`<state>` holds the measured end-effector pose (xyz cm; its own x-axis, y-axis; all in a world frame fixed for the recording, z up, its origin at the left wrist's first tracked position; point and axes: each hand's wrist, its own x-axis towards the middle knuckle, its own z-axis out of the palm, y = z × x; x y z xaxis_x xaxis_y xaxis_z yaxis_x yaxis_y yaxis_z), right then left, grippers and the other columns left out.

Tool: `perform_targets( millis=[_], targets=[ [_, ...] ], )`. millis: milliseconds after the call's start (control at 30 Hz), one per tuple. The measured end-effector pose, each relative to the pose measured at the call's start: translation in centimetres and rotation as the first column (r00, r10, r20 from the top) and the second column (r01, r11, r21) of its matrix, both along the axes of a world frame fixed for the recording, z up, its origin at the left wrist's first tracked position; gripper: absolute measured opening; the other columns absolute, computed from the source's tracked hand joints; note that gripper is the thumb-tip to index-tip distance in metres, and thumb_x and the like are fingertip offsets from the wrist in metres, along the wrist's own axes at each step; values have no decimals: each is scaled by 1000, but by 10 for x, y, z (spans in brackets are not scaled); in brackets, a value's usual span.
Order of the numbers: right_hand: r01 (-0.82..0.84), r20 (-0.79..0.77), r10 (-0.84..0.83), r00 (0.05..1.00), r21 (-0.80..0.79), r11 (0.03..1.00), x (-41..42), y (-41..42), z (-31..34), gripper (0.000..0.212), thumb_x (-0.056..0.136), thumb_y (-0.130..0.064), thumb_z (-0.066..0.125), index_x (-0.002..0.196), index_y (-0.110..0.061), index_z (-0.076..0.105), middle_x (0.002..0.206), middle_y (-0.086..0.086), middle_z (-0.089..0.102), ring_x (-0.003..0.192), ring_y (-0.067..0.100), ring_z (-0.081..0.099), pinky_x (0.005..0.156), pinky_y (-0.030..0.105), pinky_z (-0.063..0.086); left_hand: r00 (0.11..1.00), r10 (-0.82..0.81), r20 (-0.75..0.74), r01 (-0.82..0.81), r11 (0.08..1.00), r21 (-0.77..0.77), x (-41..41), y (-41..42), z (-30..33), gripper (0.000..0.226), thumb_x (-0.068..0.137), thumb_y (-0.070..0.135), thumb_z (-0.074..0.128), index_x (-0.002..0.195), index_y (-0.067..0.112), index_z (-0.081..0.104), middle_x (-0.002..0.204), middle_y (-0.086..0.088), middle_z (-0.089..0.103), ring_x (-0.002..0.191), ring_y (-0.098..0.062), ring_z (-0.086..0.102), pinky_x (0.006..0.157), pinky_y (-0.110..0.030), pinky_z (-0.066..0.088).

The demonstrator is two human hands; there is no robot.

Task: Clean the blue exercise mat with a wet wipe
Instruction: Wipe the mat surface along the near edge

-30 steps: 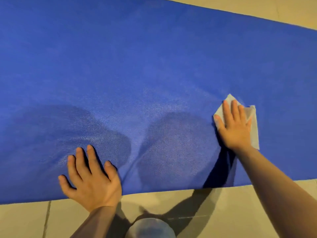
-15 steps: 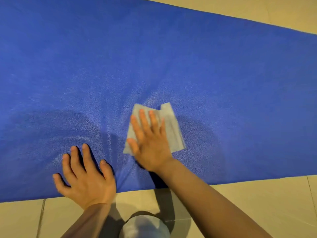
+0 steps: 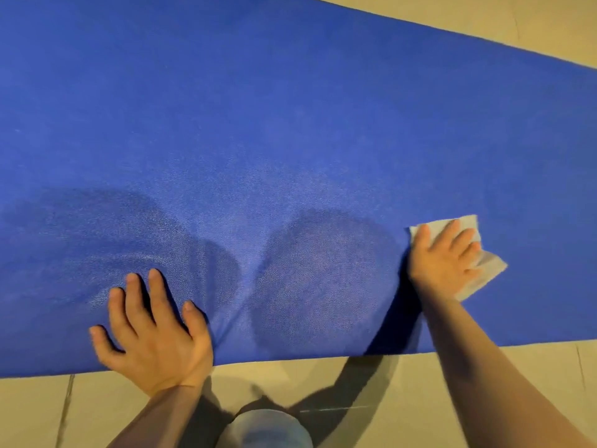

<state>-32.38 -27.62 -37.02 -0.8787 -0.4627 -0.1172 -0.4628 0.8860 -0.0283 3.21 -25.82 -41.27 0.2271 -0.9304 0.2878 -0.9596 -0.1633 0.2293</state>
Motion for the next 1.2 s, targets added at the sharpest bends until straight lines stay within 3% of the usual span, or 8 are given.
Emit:
perform_targets(
  millis=[133, 300, 367, 533, 700, 867, 1067, 1200],
  targets=[
    [-460, -5, 460, 888, 10, 888, 118, -35, -6, 73, 93, -53, 5, 154, -16, 18, 160, 15, 18, 145, 36, 18, 112, 59, 4, 1000, -5, 18, 5, 1000, -18, -1, 0, 0, 52, 102, 38, 30, 147, 14, 42, 151, -14, 43, 142, -32, 33, 113, -53, 17],
    [-923, 39, 949, 313, -222, 313, 197, -35, -13, 61, 95, -52, 33, 145, -21, 47, 155, 6, 39, 145, 33, 29, 112, 63, 14, 1000, -16, 18, 16, 1000, -18, 1, 0, 1, 51, 102, 36, 33, 147, 14, 42, 151, -14, 43, 142, -33, 33, 112, -55, 20],
    [-918, 40, 935, 353, -178, 355, 159, -30, -15, 65, 96, -59, 25, 148, -24, 43, 156, 4, 36, 146, 29, 30, 113, 57, 15, 1000, -13, -3, 13, 1000, -4, 1, -1, 1, 52, 102, 37, 32, 147, 13, 42, 152, -14, 42, 142, -33, 32, 112, -57, 19],
    [-494, 114, 499, 859, -66, 867, 36, 38, -2, 82, 86, -70, 19, 155, -25, 25, 163, 4, 18, 150, 26, 15, 117, 57, 13, 1000, -3, -31, 3, 1000, -3, 1, -1, 1, 54, 102, 41, 28, 146, 14, 43, 152, -12, 42, 143, -31, 32, 114, -55, 17],
    [-143, 138, 141, 980, 1, 990, 10, 91, 12, 88, 84, -69, 8, 157, -20, 13, 165, 8, 8, 151, 28, 4, 118, 59, 6, 1000, -2, -13, 1, 1000, -19, 0, -1, 0, 52, 102, 39, 30, 145, 14, 44, 151, -13, 43, 142, -31, 32, 114, -53, 16],
    [-425, 88, 428, 900, -52, 904, 137, 54, -3, 75, 92, -53, 23, 153, -10, 27, 159, 19, 24, 146, 42, 19, 111, 65, 14, 1000, -10, 0, 10, 999, -36, 0, 0, 0, 51, 102, 38, 31, 145, 14, 44, 151, -13, 43, 142, -31, 34, 114, -54, 18],
    [-962, 61, 979, 195, -180, 203, 222, 41, -2, 58, 95, -48, 34, 148, -26, 41, 158, 2, 33, 147, 28, 20, 116, 59, 8, 997, -28, 71, 33, 997, -67, 4, -1, -6, 50, 102, 38, 34, 145, 15, 45, 150, -13, 46, 140, -32, 38, 112, -53, 22],
    [-833, 55, 859, 509, -220, 508, 141, 64, -6, 65, 96, -59, 34, 150, -23, 40, 158, 3, 32, 148, 25, 24, 116, 53, 18, 1000, -20, 1, 20, 1000, -4, 2, 1, -1, 52, 102, 38, 32, 146, 14, 43, 152, -13, 42, 143, -32, 33, 113, -56, 18]
  ],
)
